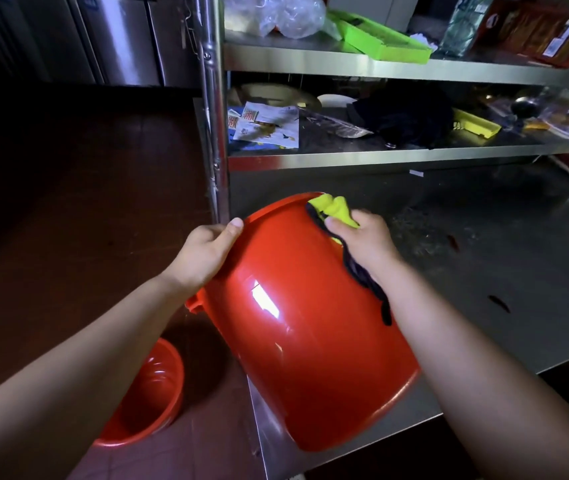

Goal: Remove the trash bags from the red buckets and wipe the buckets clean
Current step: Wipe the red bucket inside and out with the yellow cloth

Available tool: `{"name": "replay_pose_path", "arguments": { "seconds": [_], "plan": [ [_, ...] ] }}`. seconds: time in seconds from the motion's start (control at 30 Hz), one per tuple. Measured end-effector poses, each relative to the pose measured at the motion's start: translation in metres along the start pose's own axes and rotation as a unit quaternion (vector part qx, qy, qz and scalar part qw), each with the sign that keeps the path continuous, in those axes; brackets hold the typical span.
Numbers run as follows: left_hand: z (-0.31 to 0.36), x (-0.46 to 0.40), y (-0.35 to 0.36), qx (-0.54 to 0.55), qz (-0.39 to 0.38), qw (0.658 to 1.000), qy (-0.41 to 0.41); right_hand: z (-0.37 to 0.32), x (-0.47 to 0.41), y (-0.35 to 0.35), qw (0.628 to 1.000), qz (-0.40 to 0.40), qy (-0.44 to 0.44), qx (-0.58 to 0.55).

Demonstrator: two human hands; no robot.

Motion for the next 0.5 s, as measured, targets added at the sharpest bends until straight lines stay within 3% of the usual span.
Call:
{"name": "replay_pose_path", "arguments": {
  "seconds": [0.07,0.1,0.23,0.33,0.5],
  "plan": [
    [-0.001,0.001,0.0,-0.007,0.01,1.0,0.002,0.013,-0.003,-0.001,0.996,-0.019,0.087,-0.01],
    [0.001,0.001,-0.001,-0.02,0.019,1.0,0.011,0.013,-0.003,0.0,0.997,-0.017,0.08,0.01],
    [0.006,-0.003,-0.001,-0.075,0.037,0.996,0.027,-0.016,0.037,-0.005,0.974,0.009,-0.094,0.207],
    [0.007,-0.008,0.0,-0.081,0.02,0.996,0.018,-0.042,0.098,-0.009,0.917,0.014,-0.266,0.298],
    [0.012,-0.015,0.01,-0.091,0.007,0.996,0.014,-0.039,0.173,-0.001,0.825,-0.048,-0.427,0.366]
  ]
}}
Point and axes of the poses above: each hand's wrist, its own x-axis away from the middle knuckle, its own y-axis out of the palm, z = x × y, the point moved 4 cm from there along -x, towards the middle knuckle, and after that the axes turned 15 degrees about z, right-handed, at the moved point
